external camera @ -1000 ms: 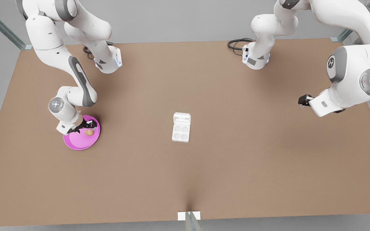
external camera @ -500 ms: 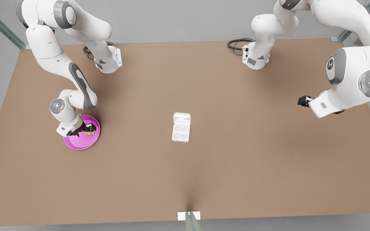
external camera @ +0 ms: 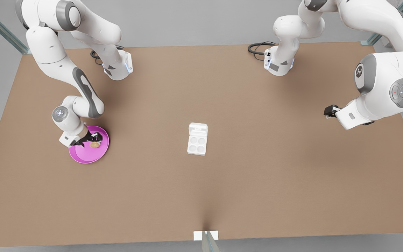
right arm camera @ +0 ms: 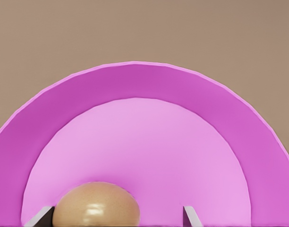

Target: Pack egg into the box and close the box lid

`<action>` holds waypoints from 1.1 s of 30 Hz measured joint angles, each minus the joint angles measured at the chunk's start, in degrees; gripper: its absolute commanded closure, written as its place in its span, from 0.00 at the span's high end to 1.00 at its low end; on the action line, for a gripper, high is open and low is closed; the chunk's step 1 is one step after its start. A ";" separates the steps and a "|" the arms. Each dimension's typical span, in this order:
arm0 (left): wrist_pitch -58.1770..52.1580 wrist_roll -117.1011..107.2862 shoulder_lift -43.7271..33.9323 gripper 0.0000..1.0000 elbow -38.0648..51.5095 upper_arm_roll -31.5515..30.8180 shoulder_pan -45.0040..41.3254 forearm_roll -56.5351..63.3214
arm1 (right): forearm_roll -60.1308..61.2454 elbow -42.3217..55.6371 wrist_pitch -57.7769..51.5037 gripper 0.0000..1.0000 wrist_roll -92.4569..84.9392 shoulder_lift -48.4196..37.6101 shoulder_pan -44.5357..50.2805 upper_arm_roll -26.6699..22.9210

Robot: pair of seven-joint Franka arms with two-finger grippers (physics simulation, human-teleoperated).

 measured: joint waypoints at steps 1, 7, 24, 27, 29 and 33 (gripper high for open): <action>0.00 0.00 0.00 1.00 0.00 0.00 0.00 0.00 | 0.00 -0.08 0.01 1.00 -0.08 0.02 -0.15 -0.01; 0.54 0.01 0.50 1.00 0.00 0.00 0.04 0.02 | -0.02 -0.17 0.03 1.00 -0.46 0.10 -0.31 0.01; 1.55 0.00 1.32 1.00 0.00 0.00 0.18 0.03 | 0.16 0.10 -1.22 0.61 -1.45 -3.32 0.00 1.68; 1.64 0.00 1.32 1.00 0.00 0.00 0.18 0.03 | 0.20 1.16 -3.57 0.61 -1.52 -6.36 -0.25 3.63; 1.67 -0.01 1.32 1.00 0.00 0.00 0.18 0.03 | 0.28 2.59 -4.68 0.61 -1.30 -6.65 0.00 6.20; 1.68 -0.01 1.32 1.00 0.00 0.00 0.18 0.03 | 0.39 6.79 -6.05 0.61 0.13 -6.36 0.52 13.01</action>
